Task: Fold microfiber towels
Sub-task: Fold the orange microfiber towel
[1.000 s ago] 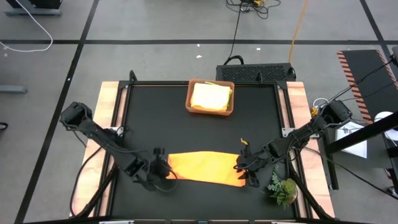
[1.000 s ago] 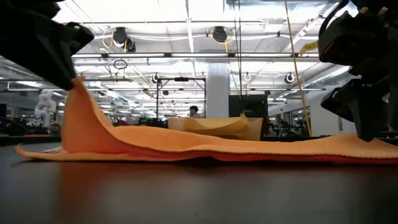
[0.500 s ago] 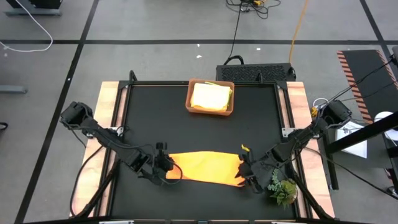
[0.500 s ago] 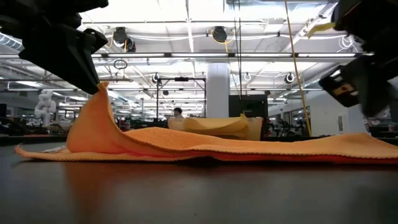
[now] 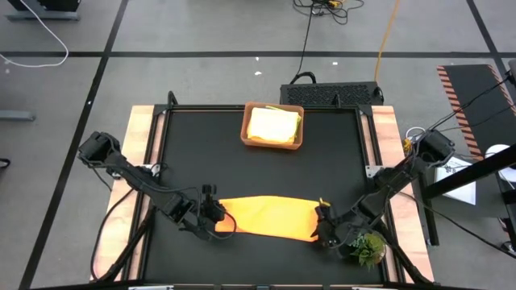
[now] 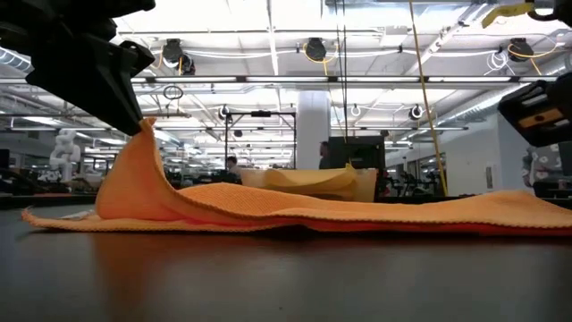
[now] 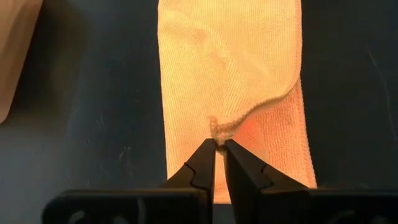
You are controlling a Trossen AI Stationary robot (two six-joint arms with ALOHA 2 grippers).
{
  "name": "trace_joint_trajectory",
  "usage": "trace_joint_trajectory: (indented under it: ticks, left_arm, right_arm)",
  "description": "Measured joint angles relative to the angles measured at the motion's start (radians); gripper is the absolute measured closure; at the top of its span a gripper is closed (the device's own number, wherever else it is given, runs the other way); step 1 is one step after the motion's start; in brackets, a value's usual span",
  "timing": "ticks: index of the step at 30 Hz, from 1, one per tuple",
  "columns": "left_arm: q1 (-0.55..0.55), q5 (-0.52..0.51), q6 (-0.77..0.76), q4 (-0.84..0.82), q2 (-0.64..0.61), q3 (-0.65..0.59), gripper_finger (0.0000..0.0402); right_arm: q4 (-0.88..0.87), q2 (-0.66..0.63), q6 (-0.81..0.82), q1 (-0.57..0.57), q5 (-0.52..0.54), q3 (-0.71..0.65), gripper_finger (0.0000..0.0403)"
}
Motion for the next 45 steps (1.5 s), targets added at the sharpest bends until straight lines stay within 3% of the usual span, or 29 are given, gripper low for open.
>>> trace_joint_trajectory:
  ticks: [9,20,31,40,45]
  left_arm:
    - [-0.001,0.0,-0.005,0.0,0.0,0.0,0.0367]
    - [-0.001,0.001,-0.005,0.0,0.0,0.0,0.0367]
    - [-0.001,0.0,-0.005,0.009,-0.003,0.0,0.0367]
    - [-0.018,-0.039,-0.001,0.036,-0.124,0.0,0.0367]
    - [-0.032,-0.129,0.045,0.007,-0.193,0.0,0.0367]
  right_arm:
    - [0.019,0.131,0.063,0.0,0.005,0.0,0.0283]
    - [0.007,0.095,0.059,0.0,0.022,0.0,0.0288]
    - [0.009,0.092,0.045,-0.001,0.025,0.0,0.0397]
    - [0.059,-0.05,0.012,0.007,0.034,-0.001,0.04]
    - [0.061,-0.141,-0.069,0.013,0.132,0.0,0.0401]
